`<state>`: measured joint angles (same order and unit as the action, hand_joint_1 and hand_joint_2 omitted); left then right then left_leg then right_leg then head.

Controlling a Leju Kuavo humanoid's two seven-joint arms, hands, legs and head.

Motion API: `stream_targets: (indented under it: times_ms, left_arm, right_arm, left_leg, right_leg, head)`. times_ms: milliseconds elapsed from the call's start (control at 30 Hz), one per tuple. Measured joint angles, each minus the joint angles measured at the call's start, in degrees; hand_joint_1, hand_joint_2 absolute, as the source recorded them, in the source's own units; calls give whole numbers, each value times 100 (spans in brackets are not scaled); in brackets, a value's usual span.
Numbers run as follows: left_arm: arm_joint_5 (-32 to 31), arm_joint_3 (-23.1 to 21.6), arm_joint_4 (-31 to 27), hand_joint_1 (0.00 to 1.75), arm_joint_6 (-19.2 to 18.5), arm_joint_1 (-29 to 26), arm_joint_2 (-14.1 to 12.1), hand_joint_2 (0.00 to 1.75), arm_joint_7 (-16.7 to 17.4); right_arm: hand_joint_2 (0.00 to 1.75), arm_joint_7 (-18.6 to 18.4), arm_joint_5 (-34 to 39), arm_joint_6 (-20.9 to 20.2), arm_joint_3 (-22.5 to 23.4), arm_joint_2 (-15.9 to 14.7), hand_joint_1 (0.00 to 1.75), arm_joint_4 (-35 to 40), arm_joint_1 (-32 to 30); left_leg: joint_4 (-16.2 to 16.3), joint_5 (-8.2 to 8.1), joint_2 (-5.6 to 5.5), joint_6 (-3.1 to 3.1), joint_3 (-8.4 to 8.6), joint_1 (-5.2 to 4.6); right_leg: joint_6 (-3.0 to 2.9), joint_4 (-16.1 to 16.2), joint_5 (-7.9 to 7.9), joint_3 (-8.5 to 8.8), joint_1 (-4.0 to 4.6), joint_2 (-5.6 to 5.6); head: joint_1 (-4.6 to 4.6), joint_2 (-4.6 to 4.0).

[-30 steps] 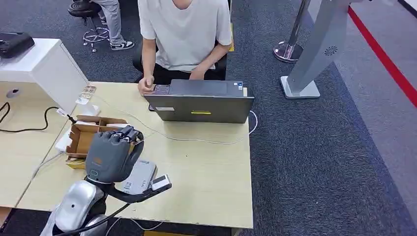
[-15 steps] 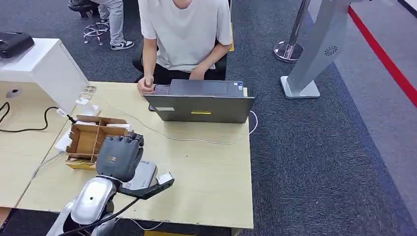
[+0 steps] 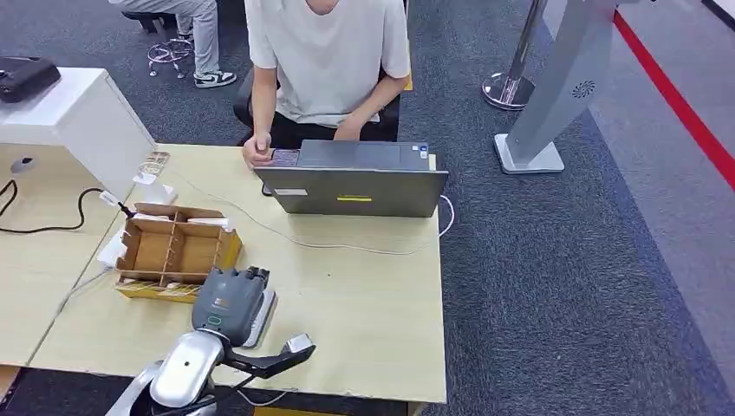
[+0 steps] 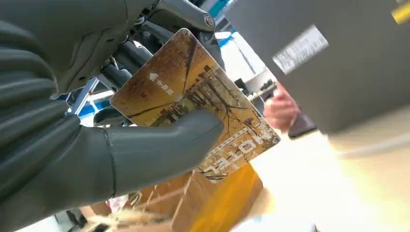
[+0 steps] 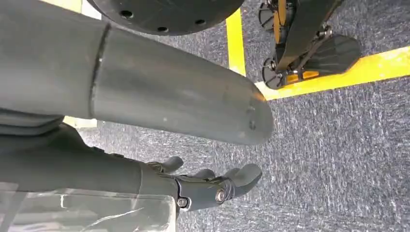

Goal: Pass the card to the sensor for recognition and then transmit it.

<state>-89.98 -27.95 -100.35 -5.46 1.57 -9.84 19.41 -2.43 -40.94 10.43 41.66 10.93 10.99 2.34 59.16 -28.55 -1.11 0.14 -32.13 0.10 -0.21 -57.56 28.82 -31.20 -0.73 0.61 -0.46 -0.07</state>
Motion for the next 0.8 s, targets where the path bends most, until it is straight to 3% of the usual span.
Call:
stream_targets:
  times_ms: [800]
  left_arm:
    - [0,-63,406,175,-276,-132,-46,175,175]
  right_arm:
    - [0,-184,-168,59,83,7,0,0,0]
  left_leg:
    - [0,0,-2,0,-1,0]
  right_leg:
    - [0,0,0,1,0,-2]
  head:
    - [-2,0]
